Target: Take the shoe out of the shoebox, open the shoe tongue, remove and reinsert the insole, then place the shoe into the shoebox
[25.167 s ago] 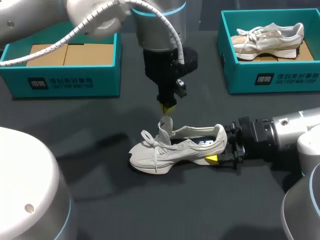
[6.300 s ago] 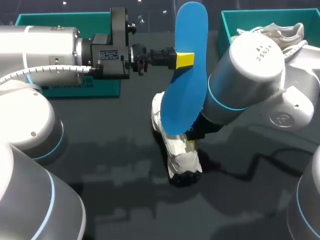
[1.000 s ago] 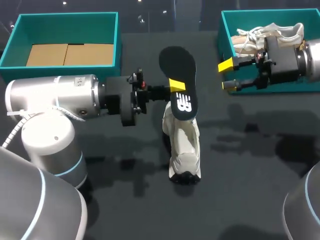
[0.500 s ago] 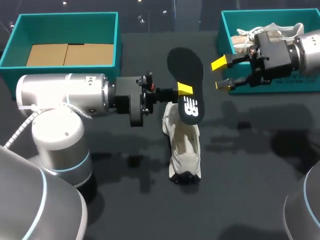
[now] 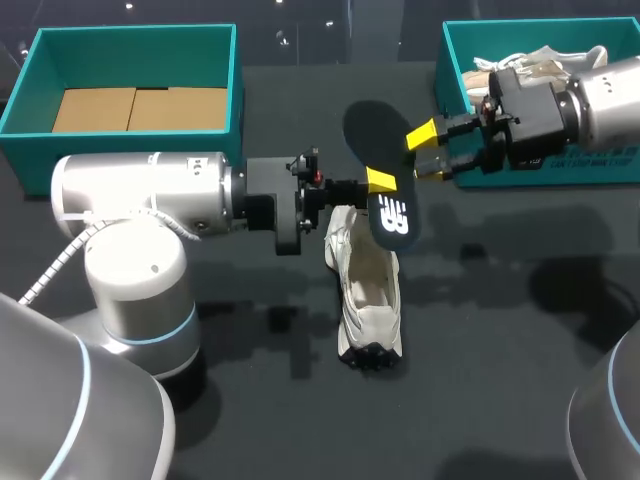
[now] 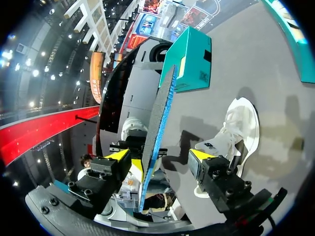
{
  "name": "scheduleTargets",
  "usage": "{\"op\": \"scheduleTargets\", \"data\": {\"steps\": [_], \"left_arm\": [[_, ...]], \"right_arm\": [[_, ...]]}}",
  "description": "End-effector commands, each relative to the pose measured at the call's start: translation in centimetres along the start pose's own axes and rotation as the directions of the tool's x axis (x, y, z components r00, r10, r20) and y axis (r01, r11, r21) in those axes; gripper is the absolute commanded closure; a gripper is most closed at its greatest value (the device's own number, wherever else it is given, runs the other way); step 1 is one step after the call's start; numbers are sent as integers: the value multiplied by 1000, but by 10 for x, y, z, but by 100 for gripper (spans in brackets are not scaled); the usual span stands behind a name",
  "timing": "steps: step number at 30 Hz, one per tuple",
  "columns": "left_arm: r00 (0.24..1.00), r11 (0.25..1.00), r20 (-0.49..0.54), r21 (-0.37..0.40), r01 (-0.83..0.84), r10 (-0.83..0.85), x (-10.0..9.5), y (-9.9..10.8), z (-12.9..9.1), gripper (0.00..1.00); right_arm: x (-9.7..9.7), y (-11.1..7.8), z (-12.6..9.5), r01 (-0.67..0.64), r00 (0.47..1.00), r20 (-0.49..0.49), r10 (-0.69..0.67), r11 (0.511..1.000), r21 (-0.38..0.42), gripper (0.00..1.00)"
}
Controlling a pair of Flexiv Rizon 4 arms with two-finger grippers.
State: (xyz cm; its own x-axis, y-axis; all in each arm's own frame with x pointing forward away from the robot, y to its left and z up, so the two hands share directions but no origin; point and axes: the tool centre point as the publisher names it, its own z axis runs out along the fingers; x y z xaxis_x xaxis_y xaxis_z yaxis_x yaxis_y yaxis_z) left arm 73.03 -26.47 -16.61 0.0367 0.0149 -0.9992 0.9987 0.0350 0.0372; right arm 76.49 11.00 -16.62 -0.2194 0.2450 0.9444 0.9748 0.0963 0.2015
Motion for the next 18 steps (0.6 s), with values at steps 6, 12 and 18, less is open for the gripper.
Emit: {"op": "scheduleTargets", "data": {"steps": [6,12,18], "left_arm": [[1000,1000,-6,-2,-19,19,1,0,15,100],[1000,1000,-9,-7,-28,28,3,-1,18,100],[999,999,-16,-12,-41,41,6,0,20,100]], "right_arm": [[-1,-2,18,-8,1000,-24,8,1000,12,50],[0,-9,21,-21,999,-34,21,1000,0,57],[2,-10,23,-23,999,-41,23,1000,-1,65]]}}
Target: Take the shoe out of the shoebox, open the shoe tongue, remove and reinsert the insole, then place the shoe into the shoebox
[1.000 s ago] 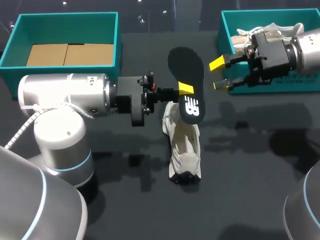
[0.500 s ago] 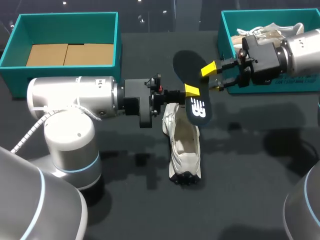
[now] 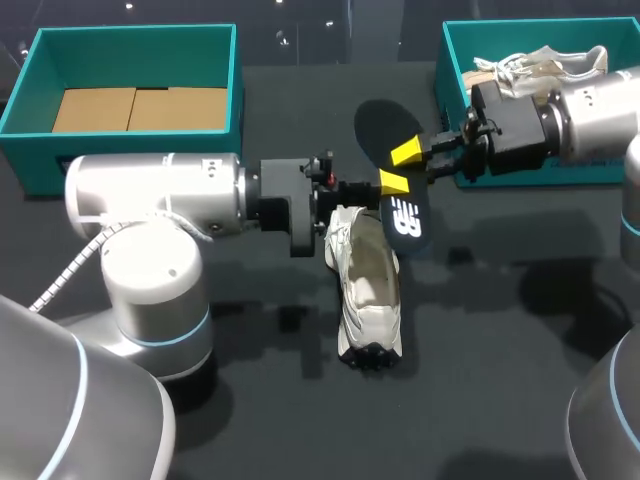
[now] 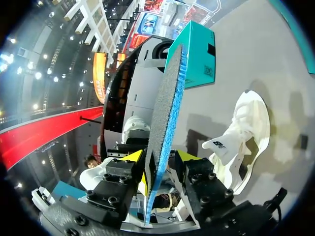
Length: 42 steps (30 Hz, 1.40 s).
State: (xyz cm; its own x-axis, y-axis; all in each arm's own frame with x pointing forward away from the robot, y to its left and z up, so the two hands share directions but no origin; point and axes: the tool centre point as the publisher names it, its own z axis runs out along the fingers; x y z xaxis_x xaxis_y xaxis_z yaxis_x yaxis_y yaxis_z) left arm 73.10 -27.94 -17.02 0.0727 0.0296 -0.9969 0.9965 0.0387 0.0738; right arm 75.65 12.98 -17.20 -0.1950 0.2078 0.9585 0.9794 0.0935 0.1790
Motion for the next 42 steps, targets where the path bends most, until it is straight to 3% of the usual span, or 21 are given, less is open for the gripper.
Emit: {"op": "scheduleTargets", "data": {"steps": [1,11,12,14,21,22,24,25,30,36,42], "left_arm": [[1000,1000,-4,-10,-7,7,2,0,5,100],[1000,1000,-12,-20,-19,19,5,3,4,100],[1000,1000,-13,-21,-19,19,5,3,4,100],[1000,1000,-14,-22,-21,21,6,4,4,100],[999,1000,-33,-15,-28,27,7,1,1,100],[999,999,-41,-8,-32,32,6,-1,-2,89],[998,1000,-54,0,-23,23,3,-2,-10,27],[998,1000,-63,4,-17,17,2,-3,-16,3],[992,999,-117,-22,40,-42,-9,1,-54,0],[947,996,-312,-78,49,-71,-16,14,-98,0],[947,996,-312,-78,49,-71,-16,14,-98,0]], "right_arm": [[1,-2,2,-2,1000,-2,2,1000,-2,66],[2,-4,4,-17,1000,-12,17,1000,-1,79],[2,-3,4,-17,1000,-13,17,1000,0,82],[2,-3,4,-17,1000,-14,17,1000,2,100],[2,-1,5,-8,1000,-18,8,1000,2,100],[1,-1,4,-8,1000,-20,8,1000,0,100],[0,-2,3,-9,1000,-24,9,1000,-3,100],[-1,-3,3,-9,1000,-27,9,1000,-4,100],[-8,-10,0,-19,999,-47,18,1000,-17,100],[-14,-16,3,-39,998,-57,38,999,-17,100],[-16,-20,9,-47,996,-75,46,999,-17,100]]}}
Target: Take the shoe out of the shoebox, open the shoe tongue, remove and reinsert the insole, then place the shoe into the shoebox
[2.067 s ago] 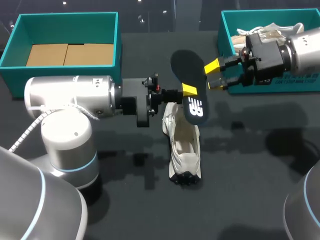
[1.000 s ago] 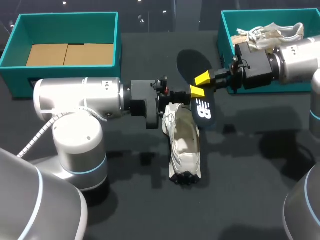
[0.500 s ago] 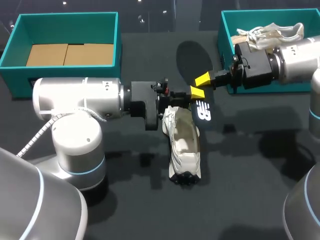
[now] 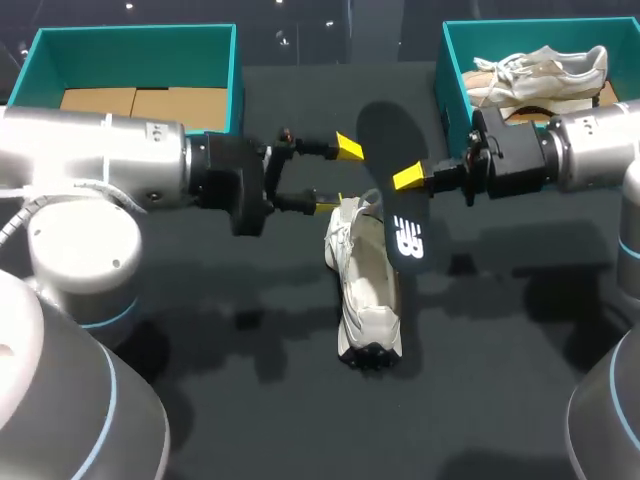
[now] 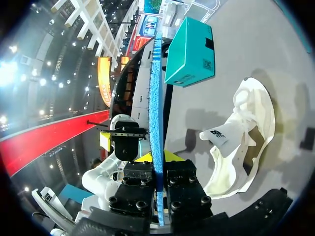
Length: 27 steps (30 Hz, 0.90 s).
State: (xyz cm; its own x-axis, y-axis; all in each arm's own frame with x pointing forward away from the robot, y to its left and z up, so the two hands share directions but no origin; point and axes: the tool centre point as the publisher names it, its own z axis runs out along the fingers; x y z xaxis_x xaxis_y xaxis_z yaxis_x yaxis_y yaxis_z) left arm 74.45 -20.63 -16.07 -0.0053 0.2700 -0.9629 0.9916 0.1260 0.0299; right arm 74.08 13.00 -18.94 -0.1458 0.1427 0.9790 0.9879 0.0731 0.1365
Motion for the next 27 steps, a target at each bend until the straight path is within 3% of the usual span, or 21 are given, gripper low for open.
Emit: {"op": "scheduleTargets", "data": {"steps": [1,11,21,24,27], "left_arm": [[998,1000,-71,8,1,-1,-3,-1,-27,0],[998,1000,-71,8,1,-1,-3,-1,-27,0],[954,996,-292,-76,42,-62,-11,25,-45,0],[942,994,-323,-75,75,-95,-16,35,-53,0],[944,991,-328,-131,2,-45,-25,37,-59,0]], "right_arm": [[-3,-1,4,0,1000,-4,0,1000,-7,100],[-3,-1,4,0,1000,-4,0,1000,-7,100],[6,-13,6,-41,998,-39,41,999,4,100],[6,-16,8,-49,997,-53,49,999,10,100],[8,-18,9,-54,995,-82,54,999,-1,100]]}}
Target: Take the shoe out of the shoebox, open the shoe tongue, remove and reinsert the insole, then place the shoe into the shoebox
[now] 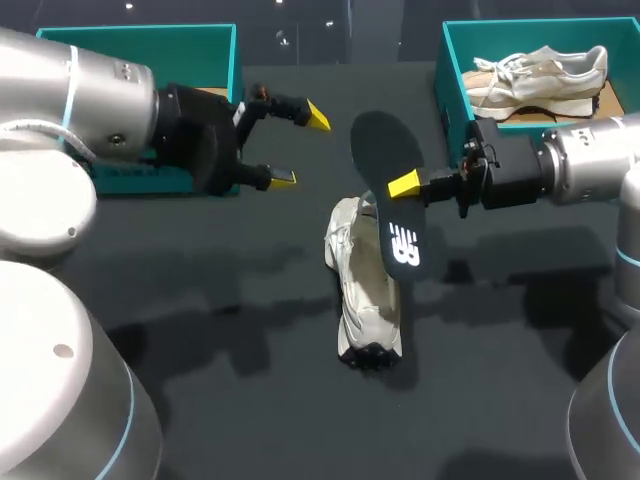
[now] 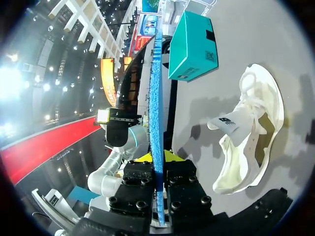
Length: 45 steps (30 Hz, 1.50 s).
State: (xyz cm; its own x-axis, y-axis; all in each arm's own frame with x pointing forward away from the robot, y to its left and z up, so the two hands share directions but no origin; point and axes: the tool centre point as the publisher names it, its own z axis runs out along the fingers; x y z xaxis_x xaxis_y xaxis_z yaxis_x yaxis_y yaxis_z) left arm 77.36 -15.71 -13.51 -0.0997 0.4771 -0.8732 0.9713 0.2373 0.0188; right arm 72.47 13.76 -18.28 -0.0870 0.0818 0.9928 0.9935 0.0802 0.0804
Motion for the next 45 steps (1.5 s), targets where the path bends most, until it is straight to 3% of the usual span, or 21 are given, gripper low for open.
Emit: {"op": "scheduleTargets", "data": {"steps": [1,10,19,24,33,45], "left_arm": [[995,999,-95,-34,-32,28,-11,2,-11,0],[995,999,-95,-34,-32,28,-11,2,-11,0],[960,1000,-278,0,-12,11,-46,39,-7,0],[896,1000,-444,8,-15,17,-63,56,-4,0],[779,995,-625,-34,-92,51,-84,68,0,0],[660,994,-748,-1,-107,70,-99,72,24,0]], "right_arm": [[-2,-4,2,2,1000,-17,-2,1000,-16,100],[-2,-4,2,2,1000,-17,-2,1000,-16,100],[-2,-4,2,2,1000,-17,-2,1000,-16,100],[-2,-4,2,2,1000,-17,-2,1000,-16,100],[-2,-4,2,2,1000,-17,-2,1000,-16,100],[-2,-4,2,2,1000,-17,-2,1000,-16,100]]}}
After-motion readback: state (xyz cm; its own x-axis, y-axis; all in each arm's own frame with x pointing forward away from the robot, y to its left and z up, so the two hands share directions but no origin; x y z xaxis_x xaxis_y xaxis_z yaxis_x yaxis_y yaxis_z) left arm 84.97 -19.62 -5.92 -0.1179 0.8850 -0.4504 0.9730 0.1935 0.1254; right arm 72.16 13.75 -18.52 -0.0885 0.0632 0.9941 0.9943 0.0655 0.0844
